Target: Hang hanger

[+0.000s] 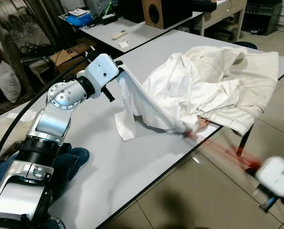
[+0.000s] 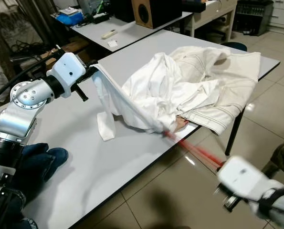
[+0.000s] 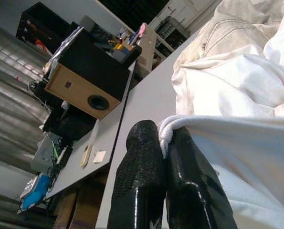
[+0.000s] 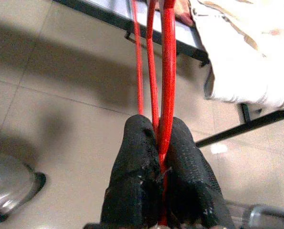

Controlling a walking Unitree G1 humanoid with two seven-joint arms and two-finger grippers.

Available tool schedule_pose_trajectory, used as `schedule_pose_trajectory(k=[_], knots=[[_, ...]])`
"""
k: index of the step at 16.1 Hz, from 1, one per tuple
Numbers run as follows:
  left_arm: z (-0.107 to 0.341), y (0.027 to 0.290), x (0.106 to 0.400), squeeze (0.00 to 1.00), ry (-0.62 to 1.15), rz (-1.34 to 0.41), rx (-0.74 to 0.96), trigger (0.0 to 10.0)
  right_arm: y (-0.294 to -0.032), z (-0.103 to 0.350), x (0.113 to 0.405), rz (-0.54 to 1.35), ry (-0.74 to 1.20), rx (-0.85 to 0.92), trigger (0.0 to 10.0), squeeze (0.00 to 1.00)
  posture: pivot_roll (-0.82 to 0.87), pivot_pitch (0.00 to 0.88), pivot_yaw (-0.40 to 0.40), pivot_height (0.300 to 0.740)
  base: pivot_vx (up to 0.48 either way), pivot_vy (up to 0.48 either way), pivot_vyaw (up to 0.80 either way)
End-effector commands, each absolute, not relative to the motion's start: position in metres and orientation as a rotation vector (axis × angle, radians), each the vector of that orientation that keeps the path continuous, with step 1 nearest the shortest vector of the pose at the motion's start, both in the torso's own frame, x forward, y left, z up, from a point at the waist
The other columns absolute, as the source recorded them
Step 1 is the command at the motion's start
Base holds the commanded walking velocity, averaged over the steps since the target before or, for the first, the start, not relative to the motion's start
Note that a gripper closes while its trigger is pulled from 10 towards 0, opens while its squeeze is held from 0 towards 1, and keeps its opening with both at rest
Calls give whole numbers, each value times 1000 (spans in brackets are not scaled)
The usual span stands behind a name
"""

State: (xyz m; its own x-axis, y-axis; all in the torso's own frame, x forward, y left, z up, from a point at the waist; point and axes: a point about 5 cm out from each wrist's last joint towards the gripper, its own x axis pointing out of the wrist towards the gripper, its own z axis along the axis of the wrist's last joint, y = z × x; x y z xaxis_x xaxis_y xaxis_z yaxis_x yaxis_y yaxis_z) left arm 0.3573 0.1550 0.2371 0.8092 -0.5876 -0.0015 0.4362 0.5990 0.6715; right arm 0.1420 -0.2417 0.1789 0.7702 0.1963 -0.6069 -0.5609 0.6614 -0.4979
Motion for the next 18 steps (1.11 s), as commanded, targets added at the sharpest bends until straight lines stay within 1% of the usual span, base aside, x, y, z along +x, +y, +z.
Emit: schedule_pose_trajectory(k=[1,2,3,4,5,6,7,8,9,10,11,15,18], knots=[[237,162,357,0,-218,-577,712,0,-222,186,136,578,501,-622,10000,0,-246,0,226,740,0,0,0],[237,162,356,0,-219,-574,708,0,-220,189,138,576,474,-656,10000,0,-247,0,219,740,0,0,0],[236,163,356,0,-219,-571,704,0,-217,191,139,586,449,-648,10000,0,-248,0,217,740,0,0,0],[234,165,356,0,-214,-555,692,0,-198,197,129,769,394,-543,10000,0,-250,0,210,740,0,0,0],[231,168,355,0,-206,-540,685,0,-190,203,130,811,340,-525,10000,0,-252,0,196,740,0,0,0],[230,168,355,0,-203,-536,679,0,-190,205,133,792,329,-501,10000,0,-252,0,196,740,0,0,0],[228,169,354,0,-199,-531,667,0,-182,203,131,898,337,-493,10000,0,-245,0,180,740,0,0,0],[227,169,354,0,-198,-527,652,0,-182,204,136,864,313,-574,10000,0,-243,0,173,740,0,0,0],[223,168,352,0,-190,-515,607,0,-185,199,152,778,312,-644,10000,0,-237,0,155,740,0,0,0],[218,169,349,0,-179,-514,597,0,-182,195,155,800,296,-627,10000,0,-232,0,145,740,0,0,0],[214,170,345,0,-167,-507,565,0,-181,194,161,750,257,-588,10000,0,-228,0,135,740,0,0,0],[215,169,344,0,-162,-511,609,0,-171,188,169,721,220,-495,10000,0,-213,0,122,740,0,0,0],[217,153,341,0,-169,-589,625,0,-163,186,182,681,173,-453,10000,0,-216,0,137,740,0,0,0]])
